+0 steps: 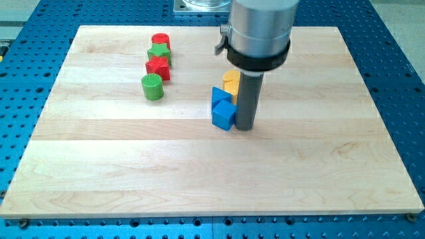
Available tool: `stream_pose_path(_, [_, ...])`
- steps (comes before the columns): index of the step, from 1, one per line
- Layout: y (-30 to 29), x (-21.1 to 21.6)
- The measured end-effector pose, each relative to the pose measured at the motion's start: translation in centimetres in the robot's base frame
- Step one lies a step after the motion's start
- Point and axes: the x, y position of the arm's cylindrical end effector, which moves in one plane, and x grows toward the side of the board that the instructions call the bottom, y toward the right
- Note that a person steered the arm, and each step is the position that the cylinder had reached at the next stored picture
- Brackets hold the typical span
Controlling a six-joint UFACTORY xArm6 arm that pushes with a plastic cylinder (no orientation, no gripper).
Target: Move your arm towards the yellow heart
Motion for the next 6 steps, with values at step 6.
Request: stream_pose_path(6, [1.3,-16.7])
